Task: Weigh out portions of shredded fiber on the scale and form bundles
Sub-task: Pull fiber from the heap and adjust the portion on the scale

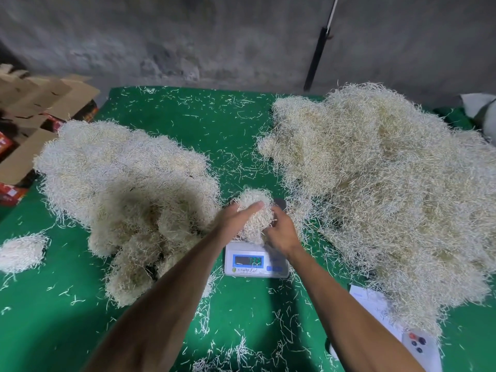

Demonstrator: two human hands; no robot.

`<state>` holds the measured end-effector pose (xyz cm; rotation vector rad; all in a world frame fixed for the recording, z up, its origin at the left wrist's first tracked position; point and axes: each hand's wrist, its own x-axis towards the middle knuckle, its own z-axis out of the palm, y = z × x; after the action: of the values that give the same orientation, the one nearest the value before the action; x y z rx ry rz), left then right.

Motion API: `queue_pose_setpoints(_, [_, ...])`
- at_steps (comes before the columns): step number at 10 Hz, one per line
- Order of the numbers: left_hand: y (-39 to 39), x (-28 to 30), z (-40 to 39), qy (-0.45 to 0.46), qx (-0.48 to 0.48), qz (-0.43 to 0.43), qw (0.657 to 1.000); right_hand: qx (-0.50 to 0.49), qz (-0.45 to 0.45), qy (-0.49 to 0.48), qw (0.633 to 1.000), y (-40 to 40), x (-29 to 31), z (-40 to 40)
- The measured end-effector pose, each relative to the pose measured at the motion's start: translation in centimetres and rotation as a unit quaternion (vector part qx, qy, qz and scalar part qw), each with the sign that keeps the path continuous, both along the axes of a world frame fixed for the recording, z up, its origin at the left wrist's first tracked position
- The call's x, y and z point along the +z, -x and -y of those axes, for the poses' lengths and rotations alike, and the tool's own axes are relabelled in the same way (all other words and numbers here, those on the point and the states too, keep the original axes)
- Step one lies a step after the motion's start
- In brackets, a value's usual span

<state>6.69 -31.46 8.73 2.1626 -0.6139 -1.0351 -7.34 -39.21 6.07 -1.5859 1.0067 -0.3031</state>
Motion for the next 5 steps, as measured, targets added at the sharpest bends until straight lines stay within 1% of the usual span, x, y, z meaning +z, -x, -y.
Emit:
queue_pose_setpoints(1, [-0.2,0.8,1.2,0.043,0.024,-0.074,0.996,-0.002,0.061,-0.004,0.998,-0.4,0.8,1.0])
queue_pose_setpoints(2, [-1.8,1.6,2.9,0.144,0.052,-0.141,0.978,0.01,0.075,0.038,0.996,-0.2,1.9,2.6])
queue_pose_setpoints(3, [-1.7,3.2,4.1,0.169,0.118,-0.226,0.952,0.029,0.015,0.03,0.999,0.4,2.7,4.2])
queue_pose_setpoints(4, [-1.7,3.5,4.5,0.175,0.192,-0.21,0.943,0.024,-0.017,0.023,0.999,1.6,3.0,6.0])
queue_pose_setpoints(5, [-2.1,3.5,4.3,0.175,0.217,-0.212,0.937,-0.068,-0.018,0.024,0.997,2.9,3.5,8.4])
